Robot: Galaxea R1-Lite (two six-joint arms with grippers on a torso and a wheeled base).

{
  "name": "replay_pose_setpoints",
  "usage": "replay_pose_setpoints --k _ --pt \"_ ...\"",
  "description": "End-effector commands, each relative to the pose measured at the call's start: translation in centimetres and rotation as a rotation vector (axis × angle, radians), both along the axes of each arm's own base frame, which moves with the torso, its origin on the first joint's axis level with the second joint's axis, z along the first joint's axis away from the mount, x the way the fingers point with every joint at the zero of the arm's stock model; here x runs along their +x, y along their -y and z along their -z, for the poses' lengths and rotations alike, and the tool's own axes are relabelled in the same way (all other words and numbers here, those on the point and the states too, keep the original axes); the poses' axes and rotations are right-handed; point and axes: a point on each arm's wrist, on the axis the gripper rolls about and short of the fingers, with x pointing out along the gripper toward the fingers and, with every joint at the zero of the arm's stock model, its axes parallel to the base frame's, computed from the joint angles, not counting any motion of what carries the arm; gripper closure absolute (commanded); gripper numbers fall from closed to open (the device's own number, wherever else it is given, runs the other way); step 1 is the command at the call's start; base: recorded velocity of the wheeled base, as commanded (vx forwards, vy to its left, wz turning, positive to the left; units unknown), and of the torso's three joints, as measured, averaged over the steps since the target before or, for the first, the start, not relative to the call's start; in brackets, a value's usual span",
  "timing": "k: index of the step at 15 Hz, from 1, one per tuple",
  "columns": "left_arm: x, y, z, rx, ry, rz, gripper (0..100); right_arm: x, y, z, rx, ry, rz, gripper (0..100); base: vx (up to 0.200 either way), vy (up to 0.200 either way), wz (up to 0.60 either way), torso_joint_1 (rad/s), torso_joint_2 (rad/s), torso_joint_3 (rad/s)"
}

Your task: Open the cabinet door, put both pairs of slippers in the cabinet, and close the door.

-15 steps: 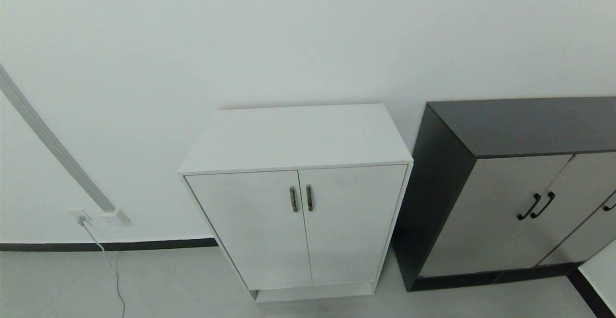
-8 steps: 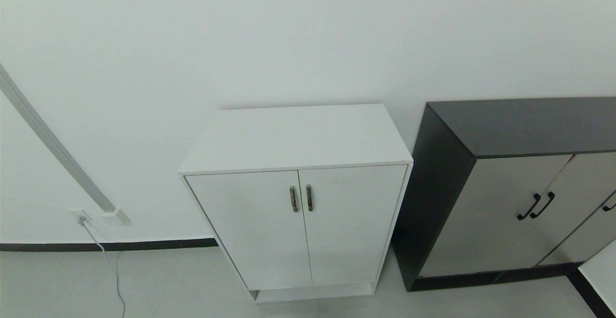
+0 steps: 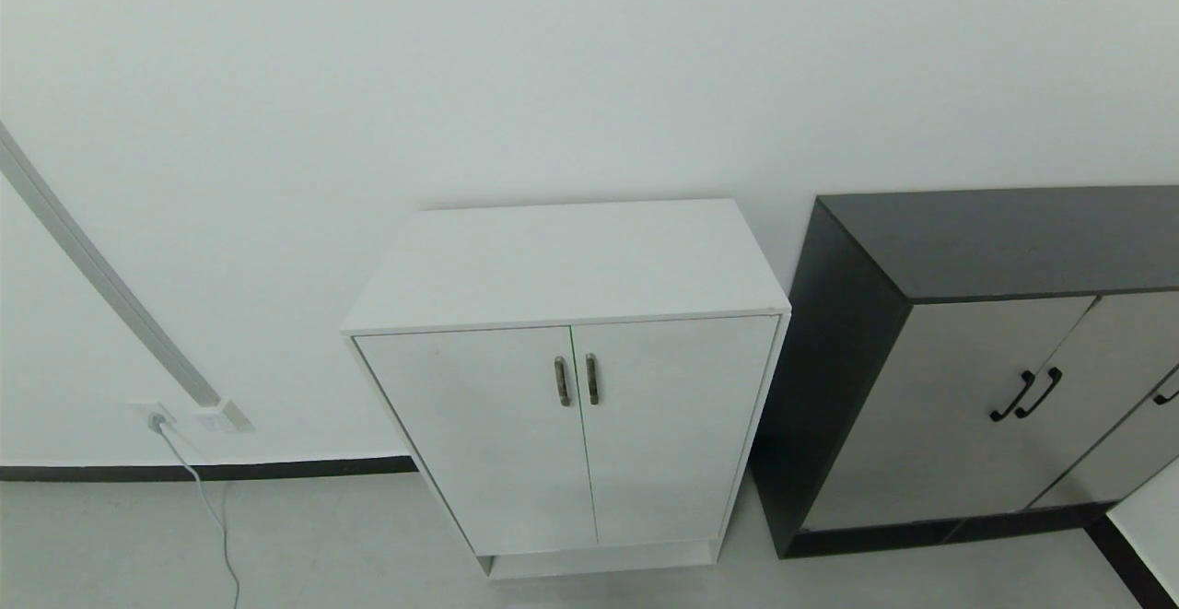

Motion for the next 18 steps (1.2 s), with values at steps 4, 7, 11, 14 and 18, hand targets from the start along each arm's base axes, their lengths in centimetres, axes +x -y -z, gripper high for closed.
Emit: replay_pose_setpoints --k 4,7,11,14,18 --pt "0.01 0.00 0.00 0.000 -0.001 0.000 100 0.00 0.00 0.01 -0.005 -0.001 -0.001 100 0.000 0.000 0.00 0.000 0.00 0.000" --pt "0.02 0.00 0.04 0.000 -0.002 0.000 100 0.00 -0.01 0.01 -0.011 -0.001 -0.006 100 0.000 0.000 0.00 0.000 0.00 0.000" --pt "0.01 0.00 0.00 0.000 -0.001 0.000 100 0.00 -0.02 0.03 -0.020 -0.003 -0.009 100 0.000 0.000 0.00 0.000 0.00 0.000" --pt "0.01 0.00 0.00 0.000 -0.001 0.000 100 -0.01 -0.02 0.00 -0.022 -0.003 -0.010 100 0.000 0.000 0.00 0.000 0.00 0.000" --pt "0.01 0.00 0.00 0.000 -0.001 0.000 100 -0.01 -0.03 0.01 -0.034 -0.004 -0.015 100 0.000 0.000 0.00 0.000 0.00 0.000"
